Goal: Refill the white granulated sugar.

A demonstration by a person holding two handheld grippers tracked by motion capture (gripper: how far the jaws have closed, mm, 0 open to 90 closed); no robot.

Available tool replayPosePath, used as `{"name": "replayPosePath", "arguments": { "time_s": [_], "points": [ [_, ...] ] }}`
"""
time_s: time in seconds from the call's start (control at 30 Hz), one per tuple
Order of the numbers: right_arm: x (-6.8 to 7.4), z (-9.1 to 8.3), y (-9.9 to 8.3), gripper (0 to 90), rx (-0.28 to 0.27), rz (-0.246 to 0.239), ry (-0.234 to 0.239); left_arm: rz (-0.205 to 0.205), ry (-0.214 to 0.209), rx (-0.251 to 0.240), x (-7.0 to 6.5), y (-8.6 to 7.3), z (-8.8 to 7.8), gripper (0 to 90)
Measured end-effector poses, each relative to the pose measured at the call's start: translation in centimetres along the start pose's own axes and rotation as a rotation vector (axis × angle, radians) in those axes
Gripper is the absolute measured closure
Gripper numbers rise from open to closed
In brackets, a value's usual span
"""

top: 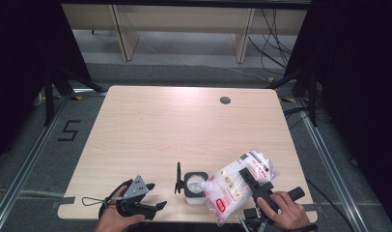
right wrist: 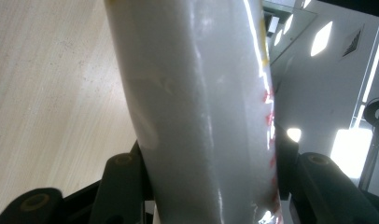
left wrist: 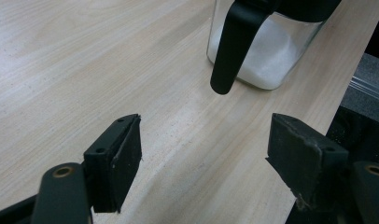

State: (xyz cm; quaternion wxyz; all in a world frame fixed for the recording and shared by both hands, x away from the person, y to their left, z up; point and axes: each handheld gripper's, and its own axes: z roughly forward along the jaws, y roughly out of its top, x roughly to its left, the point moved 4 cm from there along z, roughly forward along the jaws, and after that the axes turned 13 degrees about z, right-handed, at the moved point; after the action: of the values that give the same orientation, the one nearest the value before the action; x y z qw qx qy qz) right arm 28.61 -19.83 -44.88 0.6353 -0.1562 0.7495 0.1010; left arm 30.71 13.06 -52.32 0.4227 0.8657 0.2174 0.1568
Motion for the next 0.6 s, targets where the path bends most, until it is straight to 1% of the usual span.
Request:
{"name": "replayPosePath", "arguments": {
  "time_s": [0.03,0.07,0.13,0.2,0.23,0.27,0.33,0.37,0.47,0.5,0.53,0.57,0.6],
  "points": [
    [-0.04,-0.02,0.01,53.9,0.004,-0.002,0.006,-0.004,0.002,-0.007,-0.05,0.02,0.02,25.7],
    [-0.10,0.03,0.08,53.9,-0.007,-0.005,-0.003,0.011,0.005,-0.009,0.01,0.00,0.02,25.7],
    [-0.09,0.02,0.07,53.9,-0.005,0.003,-0.001,0.024,0.003,0.013,0.09,-0.17,-0.15,25.7],
    [-0.16,0.04,0.11,54.0,-0.009,-0.004,-0.004,0.008,0.006,0.006,0.00,-0.15,-0.13,25.7],
    [-0.15,0.04,0.11,54.0,-0.007,-0.004,-0.005,0.025,0.011,0.023,0.16,-0.24,-0.23,25.7],
    [-0.16,0.04,0.11,54.0,-0.006,-0.004,-0.004,0.028,0.010,0.024,0.17,-0.25,-0.25,25.7],
    [-0.12,0.06,0.13,54.0,-0.007,0.003,-0.006,0.020,0.011,0.019,0.11,-0.25,-0.20,25.7],
    [-0.13,0.04,0.14,54.0,-0.006,0.001,-0.007,-0.006,0.007,-0.004,-0.11,-0.13,-0.07,25.7],
    [-0.10,-0.08,0.15,54.0,0.009,0.001,0.005,0.006,0.005,-0.003,-0.01,-0.15,-0.06,25.7],
    [0.00,-0.14,0.10,54.0,0.014,0.013,0.003,0.013,0.008,0.005,0.02,-0.15,-0.13,25.7],
    [-0.13,-0.11,0.17,54.0,0.006,-0.002,-0.002,0.009,0.007,0.009,-0.03,-0.16,-0.14,25.7],
    [-0.15,-0.07,0.21,54.0,-0.001,-0.009,-0.006,0.009,0.005,0.000,-0.03,-0.17,-0.07,25.7],
    [-0.12,-0.09,0.23,54.0,0.002,-0.006,-0.006,0.010,0.006,0.005,-0.01,-0.17,-0.13,25.7]
  ]
}}
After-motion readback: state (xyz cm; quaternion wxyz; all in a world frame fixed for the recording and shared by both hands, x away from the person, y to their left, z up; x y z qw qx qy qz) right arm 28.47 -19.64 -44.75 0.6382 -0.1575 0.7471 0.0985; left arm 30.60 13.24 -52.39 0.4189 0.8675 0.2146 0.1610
